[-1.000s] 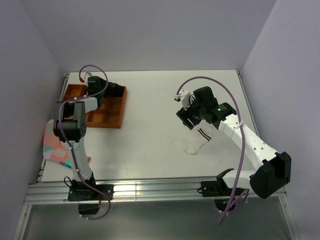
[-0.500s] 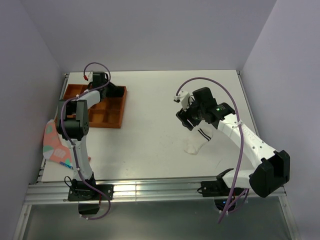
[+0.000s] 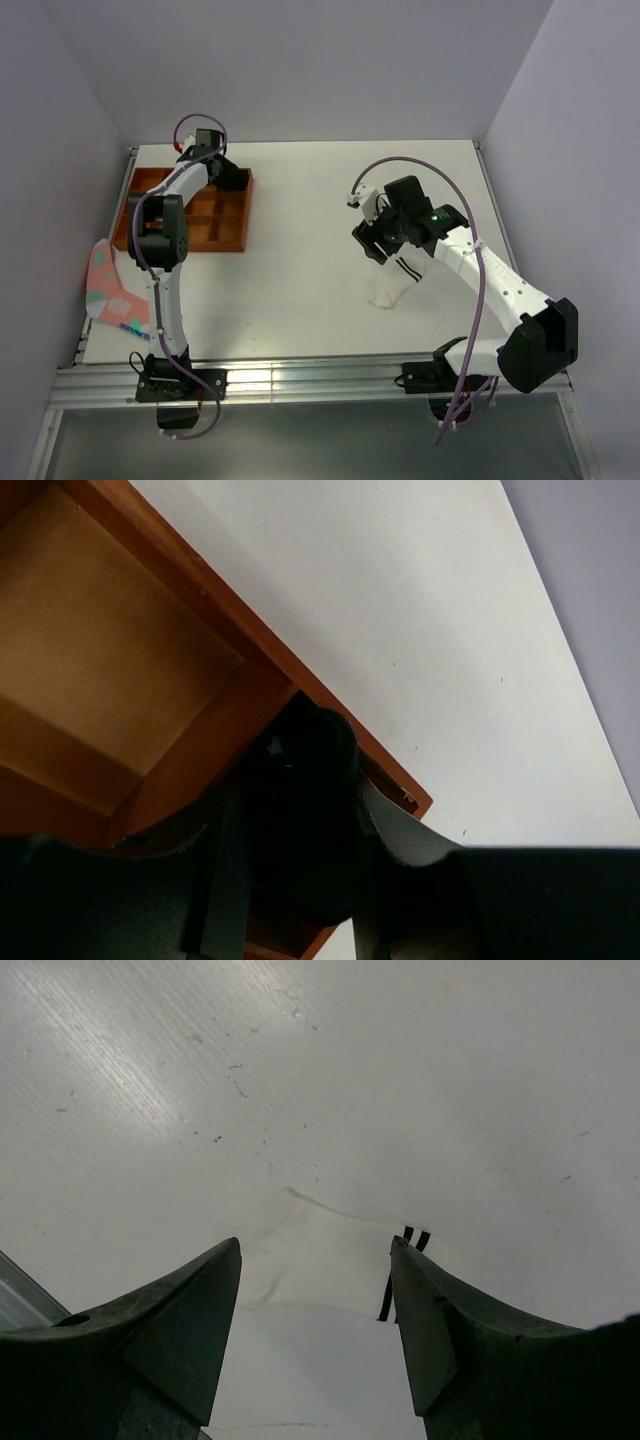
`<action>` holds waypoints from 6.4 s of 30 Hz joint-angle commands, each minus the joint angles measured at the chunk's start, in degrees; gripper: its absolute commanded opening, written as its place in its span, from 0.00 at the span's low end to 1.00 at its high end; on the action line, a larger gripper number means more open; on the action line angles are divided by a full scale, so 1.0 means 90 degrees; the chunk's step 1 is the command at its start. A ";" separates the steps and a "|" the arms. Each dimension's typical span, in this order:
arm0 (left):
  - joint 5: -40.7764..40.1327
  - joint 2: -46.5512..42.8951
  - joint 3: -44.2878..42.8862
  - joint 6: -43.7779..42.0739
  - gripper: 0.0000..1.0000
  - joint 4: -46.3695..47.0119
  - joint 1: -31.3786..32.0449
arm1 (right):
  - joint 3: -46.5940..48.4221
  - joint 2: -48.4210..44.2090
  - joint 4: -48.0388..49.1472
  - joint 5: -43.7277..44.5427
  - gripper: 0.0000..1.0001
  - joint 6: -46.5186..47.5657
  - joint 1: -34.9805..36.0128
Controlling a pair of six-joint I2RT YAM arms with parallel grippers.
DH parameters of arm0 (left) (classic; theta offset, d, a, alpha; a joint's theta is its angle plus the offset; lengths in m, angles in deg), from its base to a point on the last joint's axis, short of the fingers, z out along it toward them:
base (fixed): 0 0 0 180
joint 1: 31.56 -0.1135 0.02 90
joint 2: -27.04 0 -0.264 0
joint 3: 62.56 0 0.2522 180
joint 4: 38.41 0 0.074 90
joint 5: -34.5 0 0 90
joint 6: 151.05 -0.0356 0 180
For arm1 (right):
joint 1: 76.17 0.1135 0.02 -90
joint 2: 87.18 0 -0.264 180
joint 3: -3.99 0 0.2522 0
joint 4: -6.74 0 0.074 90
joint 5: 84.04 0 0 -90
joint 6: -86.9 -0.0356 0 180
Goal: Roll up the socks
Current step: Place the sock in the storage box, then move the sock to the center of the board.
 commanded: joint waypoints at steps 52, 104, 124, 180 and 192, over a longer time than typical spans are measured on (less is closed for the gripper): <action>-0.1145 0.0456 -0.1048 0.0345 0.48 -0.2071 0.0119 | -0.0013 -0.0090 -0.0351 -0.0024 0.68 0.0097 -0.0032; -0.1800 -0.2519 0.0152 -0.0427 0.50 -0.1222 0.0461 | -0.0519 -0.0636 -0.0458 0.0475 0.68 0.0106 -0.0607; -0.0345 -0.6699 0.4673 0.0042 0.47 0.0487 0.1398 | -0.1576 0.0407 0.0274 0.1656 0.53 -0.0987 0.1071; -0.0676 -0.7092 0.4908 -0.0222 0.47 0.0341 0.1369 | -0.1029 0.2195 0.0576 0.1656 0.27 -0.0646 0.1452; -0.1624 -0.8625 0.5749 0.0413 0.48 0.0088 0.1311 | 0.0660 0.2947 0.0822 0.0817 0.19 -0.0352 0.1724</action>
